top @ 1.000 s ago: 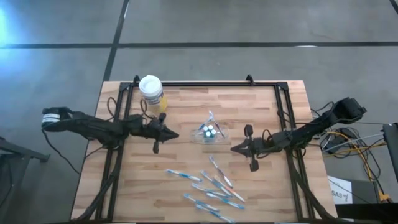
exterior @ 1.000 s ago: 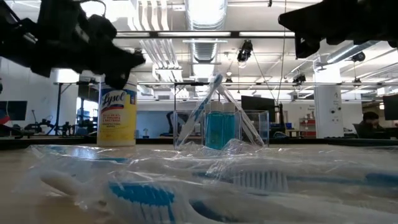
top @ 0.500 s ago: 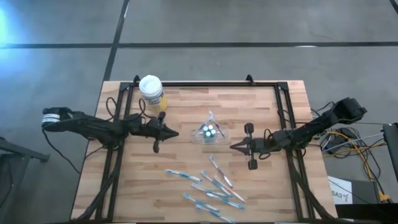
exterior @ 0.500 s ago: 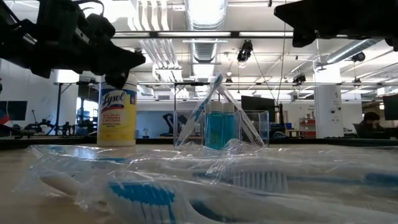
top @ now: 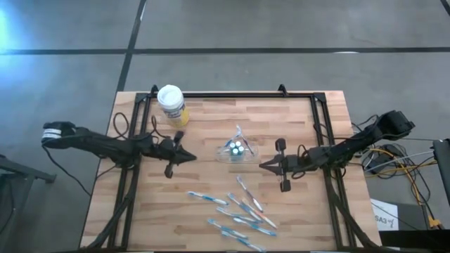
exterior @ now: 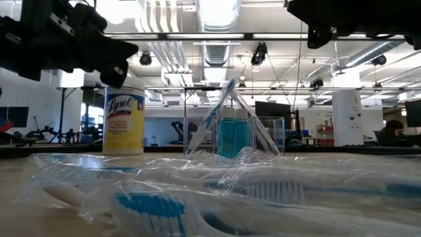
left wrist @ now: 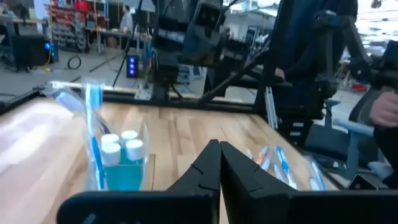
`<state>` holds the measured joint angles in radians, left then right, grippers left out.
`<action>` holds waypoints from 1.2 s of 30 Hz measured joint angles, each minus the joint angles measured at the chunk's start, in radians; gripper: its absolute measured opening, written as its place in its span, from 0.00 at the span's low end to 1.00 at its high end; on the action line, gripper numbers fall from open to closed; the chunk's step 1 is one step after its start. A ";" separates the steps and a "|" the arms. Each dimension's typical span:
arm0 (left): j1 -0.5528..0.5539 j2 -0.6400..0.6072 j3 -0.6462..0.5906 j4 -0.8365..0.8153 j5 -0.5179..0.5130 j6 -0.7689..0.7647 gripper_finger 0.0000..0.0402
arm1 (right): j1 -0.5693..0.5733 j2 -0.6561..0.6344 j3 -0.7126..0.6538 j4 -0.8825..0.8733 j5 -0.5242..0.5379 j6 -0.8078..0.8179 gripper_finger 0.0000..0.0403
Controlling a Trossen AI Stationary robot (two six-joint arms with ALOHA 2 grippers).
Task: Pick & Place toothbrushing station
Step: Put the purple toothbrush into the right compartment of the transparent organizer
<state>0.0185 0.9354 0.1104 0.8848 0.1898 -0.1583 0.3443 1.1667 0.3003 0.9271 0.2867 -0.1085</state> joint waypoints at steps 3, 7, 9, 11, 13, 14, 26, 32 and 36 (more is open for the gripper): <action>-0.003 -0.087 -0.004 -0.090 0.000 0.027 0.01 | 0.000 0.000 -0.004 -0.025 0.000 0.001 0.02; -0.003 -0.216 -0.053 -0.153 -0.032 0.039 0.01 | -0.001 0.000 -0.003 -0.044 0.001 0.001 0.02; -0.003 -0.274 -0.090 -0.155 -0.035 0.033 0.01 | -0.001 0.000 -0.004 -0.046 0.001 0.001 0.02; -0.003 -0.326 -0.100 -0.213 -0.035 0.026 0.01 | -0.001 0.000 -0.004 -0.058 0.002 0.002 0.02; -0.005 -0.373 -0.100 -0.312 -0.035 0.025 0.01 | -0.001 0.000 -0.005 -0.061 0.005 0.032 0.02; -0.005 -0.388 -0.100 -0.340 -0.035 0.025 0.01 | -0.001 0.000 -0.002 -0.064 0.009 0.058 0.02; -0.006 -0.439 -0.102 -0.479 -0.034 -0.052 0.03 | -0.006 0.041 0.285 -0.941 0.054 0.609 0.02; -0.006 -0.439 -0.102 -0.484 -0.034 -0.062 0.04 | -0.006 0.162 0.455 -1.230 0.050 0.790 0.03; -0.006 -0.439 -0.103 -0.484 -0.034 -0.063 0.03 | -0.006 0.263 0.526 -1.317 -0.047 0.843 0.11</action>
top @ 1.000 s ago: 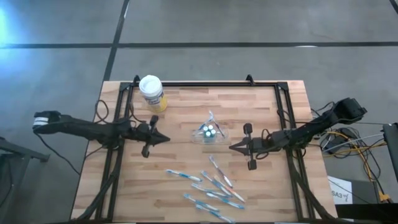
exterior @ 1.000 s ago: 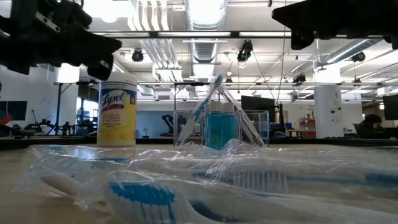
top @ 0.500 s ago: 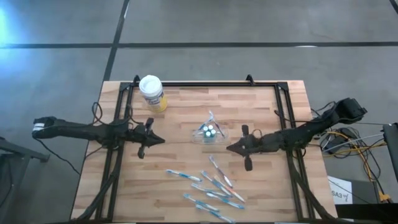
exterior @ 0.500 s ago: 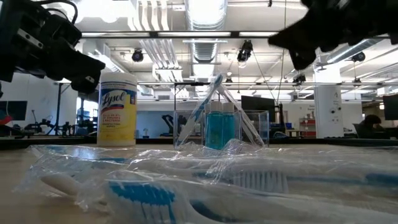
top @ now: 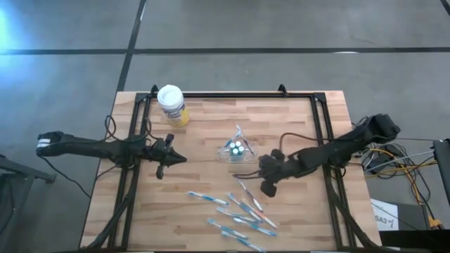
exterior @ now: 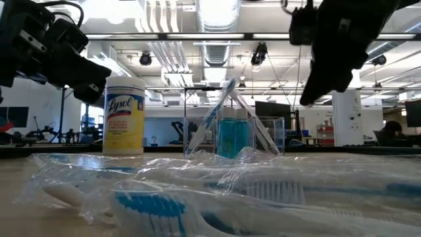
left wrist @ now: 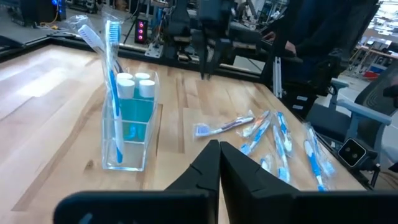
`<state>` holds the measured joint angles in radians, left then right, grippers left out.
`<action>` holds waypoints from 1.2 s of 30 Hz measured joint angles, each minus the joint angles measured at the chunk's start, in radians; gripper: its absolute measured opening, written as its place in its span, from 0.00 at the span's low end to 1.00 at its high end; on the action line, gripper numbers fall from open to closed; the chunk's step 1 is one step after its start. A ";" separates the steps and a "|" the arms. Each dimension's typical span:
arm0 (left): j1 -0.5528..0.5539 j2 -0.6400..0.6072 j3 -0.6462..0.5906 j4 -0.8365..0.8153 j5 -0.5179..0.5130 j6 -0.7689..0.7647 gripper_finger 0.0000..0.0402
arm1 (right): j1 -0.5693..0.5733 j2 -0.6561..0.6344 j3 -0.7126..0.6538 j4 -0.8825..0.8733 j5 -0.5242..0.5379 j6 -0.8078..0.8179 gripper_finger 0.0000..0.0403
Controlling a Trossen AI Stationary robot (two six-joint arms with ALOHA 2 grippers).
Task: Pick & Place toothbrushing station
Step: Put the purple toothbrush into the right compartment of the transparent organizer
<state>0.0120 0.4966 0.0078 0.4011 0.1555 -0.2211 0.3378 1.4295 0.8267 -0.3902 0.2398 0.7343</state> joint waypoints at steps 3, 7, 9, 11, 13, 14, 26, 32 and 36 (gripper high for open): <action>0.000 0.000 0.000 0.001 0.000 0.000 0.02 | 0.001 0.077 0.034 0.001 -0.056 0.025 0.20; 0.000 0.000 0.000 0.002 0.000 0.006 0.03 | 0.000 0.187 0.089 0.004 -0.059 0.050 0.34; 0.000 0.000 0.000 0.006 0.000 0.010 0.04 | 0.000 0.244 0.122 0.005 -0.058 0.074 0.40; 0.000 0.000 0.000 0.006 0.000 0.010 0.04 | 0.000 0.298 0.156 0.003 -0.068 0.082 0.45; 0.000 0.000 -0.001 0.006 0.000 0.009 0.05 | 0.000 0.351 0.193 0.004 -0.088 0.080 0.49; 0.000 0.000 -0.001 0.006 0.000 0.009 0.04 | 0.000 0.376 0.212 0.001 -0.095 0.079 0.50; 0.000 0.001 -0.001 0.008 0.000 -0.004 0.03 | -0.010 0.566 0.407 -0.174 -0.094 0.075 0.55; 0.000 0.002 -0.002 0.009 0.000 -0.029 0.04 | -0.010 0.572 0.418 -0.183 -0.095 0.068 0.53; 0.000 0.003 -0.002 0.009 0.000 -0.036 0.04 | -0.010 0.562 0.414 -0.182 -0.084 0.034 0.44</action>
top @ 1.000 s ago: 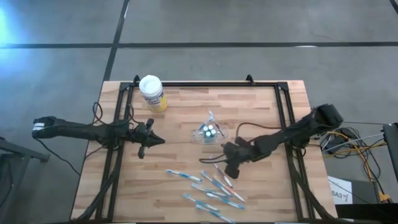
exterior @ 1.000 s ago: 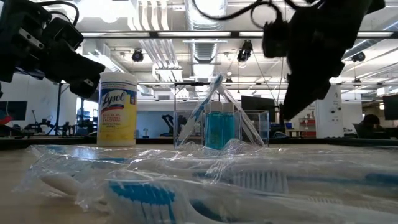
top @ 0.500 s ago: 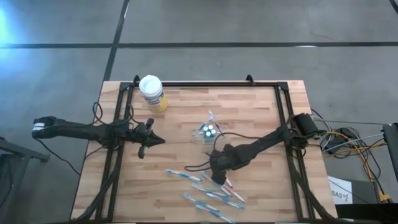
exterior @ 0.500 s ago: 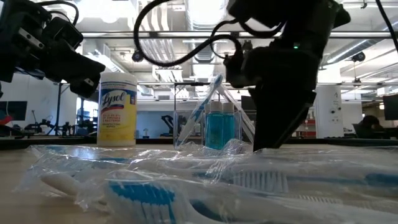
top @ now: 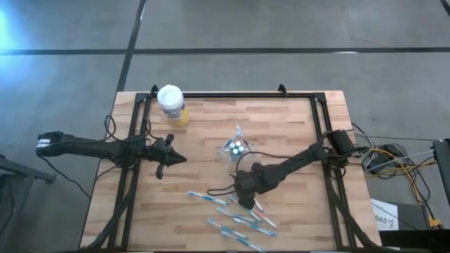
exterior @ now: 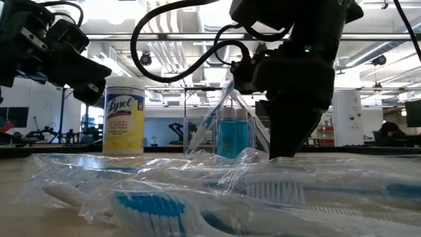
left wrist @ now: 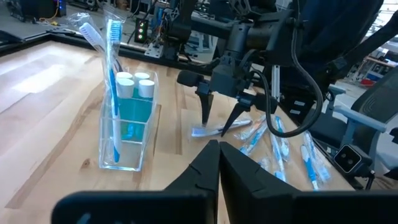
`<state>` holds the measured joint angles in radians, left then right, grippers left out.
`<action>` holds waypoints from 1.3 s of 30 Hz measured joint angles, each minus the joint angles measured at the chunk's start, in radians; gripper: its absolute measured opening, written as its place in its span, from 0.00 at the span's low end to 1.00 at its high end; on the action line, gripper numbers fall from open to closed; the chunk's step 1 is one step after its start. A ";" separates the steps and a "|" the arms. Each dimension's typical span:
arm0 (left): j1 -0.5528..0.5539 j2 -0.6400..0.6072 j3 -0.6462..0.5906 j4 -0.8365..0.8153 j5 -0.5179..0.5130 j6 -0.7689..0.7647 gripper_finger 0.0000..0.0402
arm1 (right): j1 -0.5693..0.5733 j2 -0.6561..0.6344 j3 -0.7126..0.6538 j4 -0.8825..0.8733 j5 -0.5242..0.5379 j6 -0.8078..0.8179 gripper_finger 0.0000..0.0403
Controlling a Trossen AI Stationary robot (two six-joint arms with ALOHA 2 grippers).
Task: Pick & Place toothbrushing station
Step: Put the purple toothbrush into the right compartment of the transparent organizer
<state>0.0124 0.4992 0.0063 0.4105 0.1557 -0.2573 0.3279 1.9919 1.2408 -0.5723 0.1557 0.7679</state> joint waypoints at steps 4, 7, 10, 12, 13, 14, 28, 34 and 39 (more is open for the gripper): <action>0.000 0.000 0.000 0.000 0.000 0.013 0.02 | -0.001 -0.005 -0.002 0.001 0.001 -0.035 0.31; 0.000 0.000 0.000 0.000 0.000 0.021 0.02 | -0.002 -0.010 -0.002 0.010 0.014 -0.064 0.20; 0.000 0.000 0.000 0.000 0.000 0.024 0.03 | -0.001 -0.018 -0.004 0.014 0.019 -0.076 0.10; 0.000 0.000 0.000 0.000 0.000 0.024 0.04 | -0.001 -0.026 0.000 0.007 0.026 -0.092 0.05; 0.000 0.000 0.000 0.000 0.000 0.024 0.04 | -0.001 -0.031 0.003 0.002 0.031 -0.097 0.04; 0.000 0.000 0.000 0.000 0.000 0.024 0.04 | -0.003 -0.036 0.008 -0.001 0.034 -0.099 0.03; 0.000 0.002 0.000 -0.010 0.000 0.030 0.02 | 0.075 -0.342 -0.033 0.333 0.134 -0.452 0.03; -0.001 0.003 0.000 -0.010 0.000 0.032 0.04 | 0.072 -0.512 -0.178 0.572 0.138 -0.612 0.03; -0.001 0.004 0.000 -0.010 0.000 0.040 0.03 | 0.020 -0.650 -0.374 0.868 0.138 -0.762 0.03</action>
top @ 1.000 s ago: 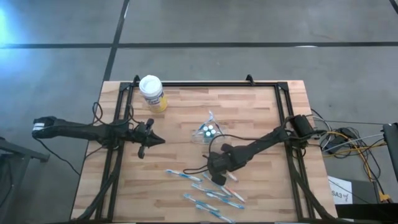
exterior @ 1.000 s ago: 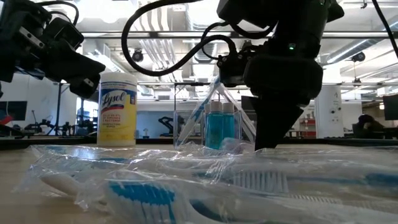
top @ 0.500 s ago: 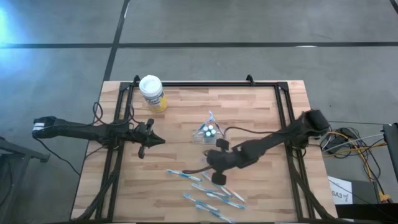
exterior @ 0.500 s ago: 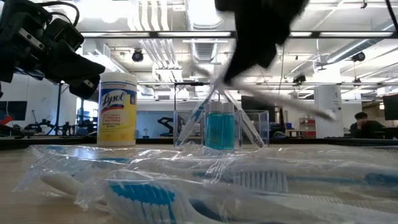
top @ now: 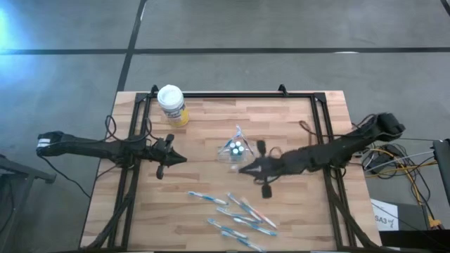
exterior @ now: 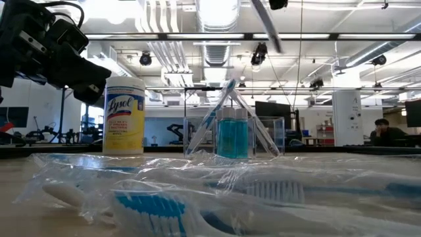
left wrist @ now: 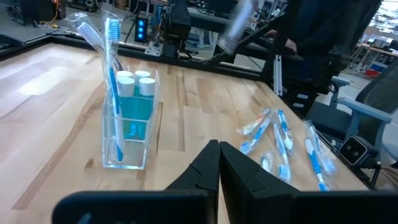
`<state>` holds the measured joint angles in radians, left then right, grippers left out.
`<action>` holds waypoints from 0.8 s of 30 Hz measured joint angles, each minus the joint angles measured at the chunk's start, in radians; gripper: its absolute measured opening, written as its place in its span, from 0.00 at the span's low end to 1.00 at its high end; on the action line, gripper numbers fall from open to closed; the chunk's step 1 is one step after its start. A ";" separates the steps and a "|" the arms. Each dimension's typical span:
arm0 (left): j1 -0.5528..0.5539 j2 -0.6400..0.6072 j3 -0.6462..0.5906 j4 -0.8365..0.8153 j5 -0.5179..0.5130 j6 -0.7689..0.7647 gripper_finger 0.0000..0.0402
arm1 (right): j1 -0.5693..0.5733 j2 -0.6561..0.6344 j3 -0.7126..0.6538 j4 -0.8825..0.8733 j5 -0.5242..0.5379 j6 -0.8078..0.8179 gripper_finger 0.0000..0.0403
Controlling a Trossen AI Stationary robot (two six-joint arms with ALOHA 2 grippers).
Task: Pick & Place toothbrushing station
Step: Put the purple toothbrush into the right compartment of the transparent organizer
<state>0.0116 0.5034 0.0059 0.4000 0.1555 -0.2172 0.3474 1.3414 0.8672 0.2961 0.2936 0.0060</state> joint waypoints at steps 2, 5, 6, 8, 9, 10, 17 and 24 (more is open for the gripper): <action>0.000 0.000 0.000 0.000 0.000 0.007 0.03 | -0.028 -0.040 -0.088 0.136 0.017 -0.064 0.03; 0.000 0.002 0.000 0.000 0.000 0.014 0.02 | -0.081 -0.070 -0.209 0.307 0.080 -0.112 0.03; 0.000 0.002 0.000 0.000 0.000 0.015 0.02 | -0.103 -0.075 -0.244 0.342 0.093 -0.114 0.03; 0.000 0.002 0.000 0.000 0.000 0.016 0.02 | -0.149 -0.076 -0.301 0.407 0.103 -0.103 0.03; 0.000 0.003 0.000 0.000 0.000 0.016 0.02 | -0.171 -0.072 -0.327 0.437 0.107 -0.090 0.03; 0.000 0.003 0.000 0.000 0.000 0.016 0.02 | -0.188 -0.066 -0.351 0.469 0.119 -0.080 0.03; 0.000 0.008 0.000 -0.001 -0.001 0.017 0.04 | -0.246 0.002 -0.482 0.683 0.156 -0.031 0.03; 0.000 0.015 0.000 -0.005 -0.028 0.032 0.03 | -0.251 0.143 -0.519 0.857 0.205 -0.009 0.03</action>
<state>0.0114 0.5182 0.0059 0.3955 0.1272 -0.1856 0.0967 1.4846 0.3486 1.1534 0.4988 -0.0032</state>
